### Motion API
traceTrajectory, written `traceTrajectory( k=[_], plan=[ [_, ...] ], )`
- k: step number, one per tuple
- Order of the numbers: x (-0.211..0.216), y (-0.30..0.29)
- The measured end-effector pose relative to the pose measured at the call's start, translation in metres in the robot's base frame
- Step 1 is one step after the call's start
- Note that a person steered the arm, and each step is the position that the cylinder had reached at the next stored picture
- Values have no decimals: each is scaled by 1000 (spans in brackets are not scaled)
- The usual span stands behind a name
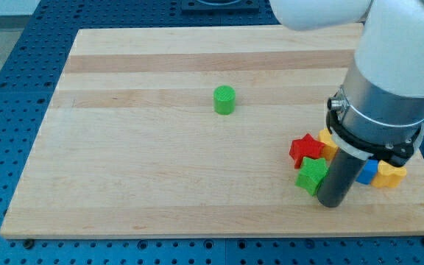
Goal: Separate the green star from red star
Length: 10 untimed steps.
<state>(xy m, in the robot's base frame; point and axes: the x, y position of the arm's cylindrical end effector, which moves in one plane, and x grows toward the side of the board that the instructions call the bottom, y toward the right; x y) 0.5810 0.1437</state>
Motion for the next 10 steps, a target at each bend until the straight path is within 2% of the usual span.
traceTrajectory(
  k=[4,5,8,9,10],
  plan=[
    [2,29],
    [-12,33],
    [-39,-44],
    [-33,-66],
    [23,-65]
  ],
)
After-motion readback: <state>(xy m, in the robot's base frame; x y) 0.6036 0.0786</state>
